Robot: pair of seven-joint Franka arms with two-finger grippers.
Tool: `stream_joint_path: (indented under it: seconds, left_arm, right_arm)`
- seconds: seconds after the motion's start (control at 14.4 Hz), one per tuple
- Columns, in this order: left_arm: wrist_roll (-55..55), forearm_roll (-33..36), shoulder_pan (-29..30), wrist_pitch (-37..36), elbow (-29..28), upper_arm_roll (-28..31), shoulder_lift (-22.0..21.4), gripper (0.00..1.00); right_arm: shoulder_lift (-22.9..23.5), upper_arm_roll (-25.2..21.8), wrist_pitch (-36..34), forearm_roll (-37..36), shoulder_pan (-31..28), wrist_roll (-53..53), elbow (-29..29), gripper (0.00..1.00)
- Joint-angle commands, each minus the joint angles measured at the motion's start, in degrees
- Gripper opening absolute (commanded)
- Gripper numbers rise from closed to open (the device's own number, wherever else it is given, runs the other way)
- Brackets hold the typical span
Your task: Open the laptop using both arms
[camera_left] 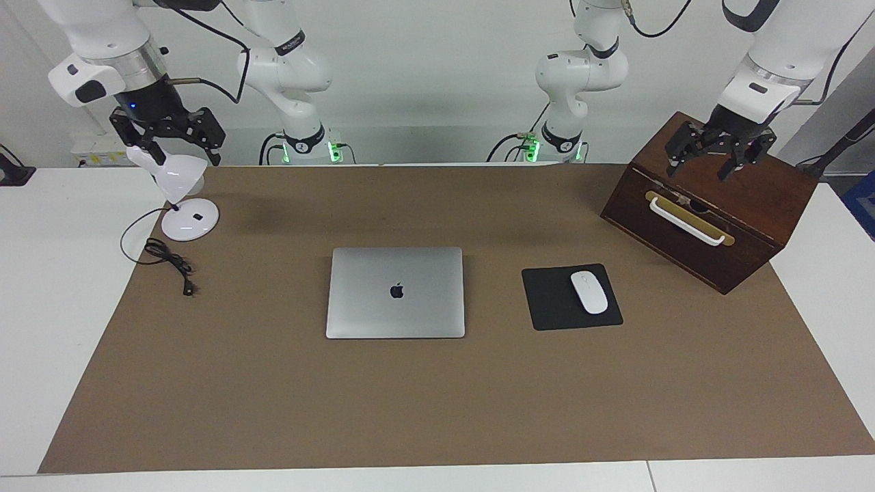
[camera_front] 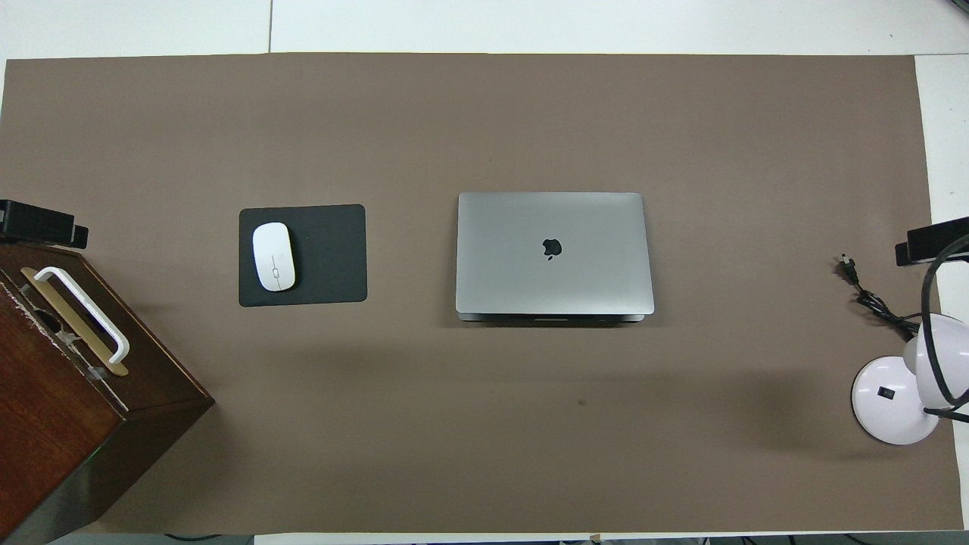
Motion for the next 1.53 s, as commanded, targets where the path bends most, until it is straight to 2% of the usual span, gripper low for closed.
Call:
stream_joint_path:
  seconds: [0.0, 0.35, 0.62, 1.04, 1.46]
  left_arm:
    - [-0.1, 1.0, 0.6, -1.2, 1.2, -0.5, 0.4, 1.0]
    - [-0.1, 1.0, 0.5, -1.1, 0.8, -0.5, 0.4, 1.0]
    - [-0.1, 1.0, 0.6, -0.7, 0.8, -0.5, 0.3, 1.0]
    - [-0.1, 1.0, 0.3, 0.2, 0.4, -0.6, 0.2, 1.0]
    - [0.2, 1.0, -0.6, 8.9, -5.9, -0.9, -1.9, 1.0]
  right_arm:
    - [-1.0, 0.5, -0.3, -1.1, -1.0, -1.6, -0.9, 1.0]
    - [-1.0, -0.8, 0.7, -0.3, -0.8, -4.1, -0.9, 1.0]
    - [-0.9, -1.1, 10.5, 1.4, 0.9, -2.7, -3.0, 1.0]
    - [-0.7, -3.3, 17.8, 8.1, 7.1, 8.7, -6.5, 1.0]
    - [-0.6, -6.3, 25.8, 16.7, 12.1, 17.1, -11.0, 1.0]
